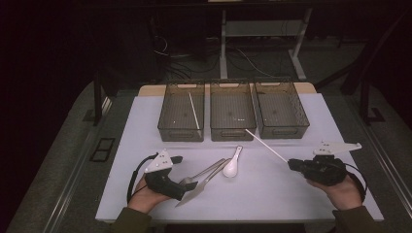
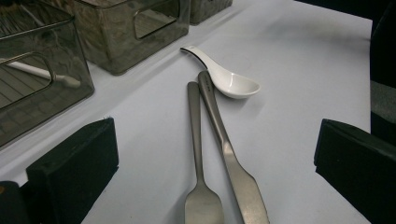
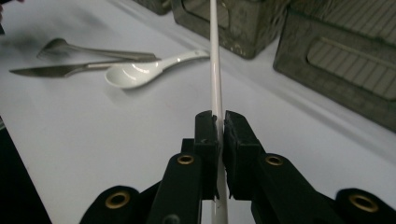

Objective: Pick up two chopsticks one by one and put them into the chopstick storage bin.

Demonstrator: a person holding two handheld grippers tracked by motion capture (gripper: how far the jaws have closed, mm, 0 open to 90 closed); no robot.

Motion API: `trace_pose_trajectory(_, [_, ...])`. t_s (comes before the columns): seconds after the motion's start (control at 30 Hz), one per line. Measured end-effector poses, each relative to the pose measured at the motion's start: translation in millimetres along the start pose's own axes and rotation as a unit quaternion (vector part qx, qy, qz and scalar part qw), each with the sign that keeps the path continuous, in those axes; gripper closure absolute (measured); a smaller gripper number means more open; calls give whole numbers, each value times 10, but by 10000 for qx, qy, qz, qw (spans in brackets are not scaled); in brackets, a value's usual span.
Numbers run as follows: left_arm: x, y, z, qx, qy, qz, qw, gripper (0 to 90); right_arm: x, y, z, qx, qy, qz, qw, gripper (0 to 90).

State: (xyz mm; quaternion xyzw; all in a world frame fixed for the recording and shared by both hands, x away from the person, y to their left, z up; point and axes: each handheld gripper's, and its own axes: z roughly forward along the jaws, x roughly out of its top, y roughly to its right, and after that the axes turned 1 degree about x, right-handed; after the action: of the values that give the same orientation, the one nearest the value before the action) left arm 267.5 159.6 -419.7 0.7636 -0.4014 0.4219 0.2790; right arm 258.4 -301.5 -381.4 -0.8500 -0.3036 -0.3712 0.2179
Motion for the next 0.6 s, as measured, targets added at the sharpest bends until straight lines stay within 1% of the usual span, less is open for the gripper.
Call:
trace_pose_trajectory(0.07, [-1,2,5,-2,5,0,10000,0,75,-7,29,33,67,-25,10000,843])
trace_pose_trajectory(0.2, [-3,-1,1,-10,21,-7,10000,0,222,-49,109,105,112,-139,9998,842])
trace_pose_trajectory(0.27, [0,2,-1,-11,31,4,10000,0,302,-69,162,121,127,-151,9997,843])
trace_pose_trajectory(0.4, [0,8,12,-24,47,-14,10000,0,470,-99,284,121,157,-220,9996,843])
trace_pose_trajectory(0.43, [0,6,10,-29,36,9,10000,0,511,-104,317,132,180,-234,9995,843])
trace_pose_trajectory(0.6, [-2,-3,1,-4,38,2,10000,0,739,-146,498,154,206,-277,9993,842])
